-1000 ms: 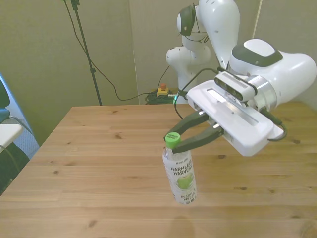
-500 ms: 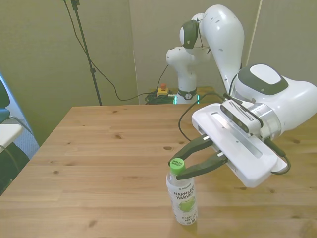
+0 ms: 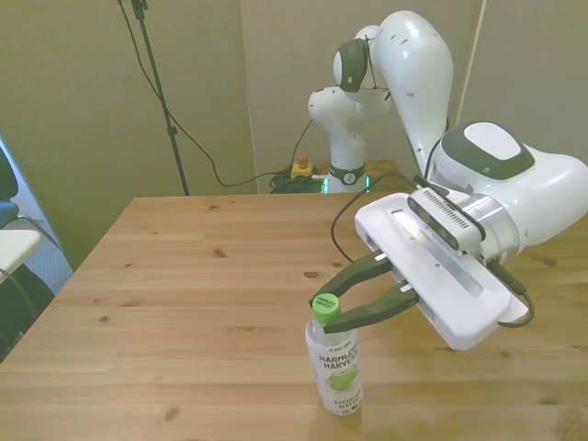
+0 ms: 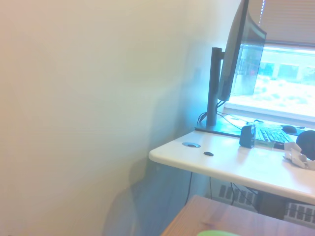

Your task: Stand the water bottle

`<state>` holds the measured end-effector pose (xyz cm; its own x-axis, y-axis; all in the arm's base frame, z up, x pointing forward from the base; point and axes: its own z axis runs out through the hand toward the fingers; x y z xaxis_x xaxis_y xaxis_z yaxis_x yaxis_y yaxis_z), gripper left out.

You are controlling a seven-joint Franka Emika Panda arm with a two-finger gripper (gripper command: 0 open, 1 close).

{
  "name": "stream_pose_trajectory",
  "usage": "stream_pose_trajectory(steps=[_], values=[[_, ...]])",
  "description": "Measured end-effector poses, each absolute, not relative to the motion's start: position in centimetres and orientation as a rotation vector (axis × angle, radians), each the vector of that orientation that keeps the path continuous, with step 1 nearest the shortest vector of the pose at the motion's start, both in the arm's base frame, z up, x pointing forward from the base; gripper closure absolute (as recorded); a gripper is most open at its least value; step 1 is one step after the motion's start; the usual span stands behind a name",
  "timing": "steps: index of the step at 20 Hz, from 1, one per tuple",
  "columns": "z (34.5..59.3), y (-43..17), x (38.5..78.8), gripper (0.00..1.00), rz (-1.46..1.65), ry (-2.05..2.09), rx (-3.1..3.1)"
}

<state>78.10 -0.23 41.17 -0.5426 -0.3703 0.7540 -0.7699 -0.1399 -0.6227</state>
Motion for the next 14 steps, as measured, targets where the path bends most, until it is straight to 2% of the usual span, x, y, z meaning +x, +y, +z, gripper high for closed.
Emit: stream_pose_trajectory(steps=[9,14], values=[[41.1,-0.5,78.2,0.00,1.720,-1.804,1.273],[42.3,-0.8,78.1,0.00,1.654,-1.845,1.298]])
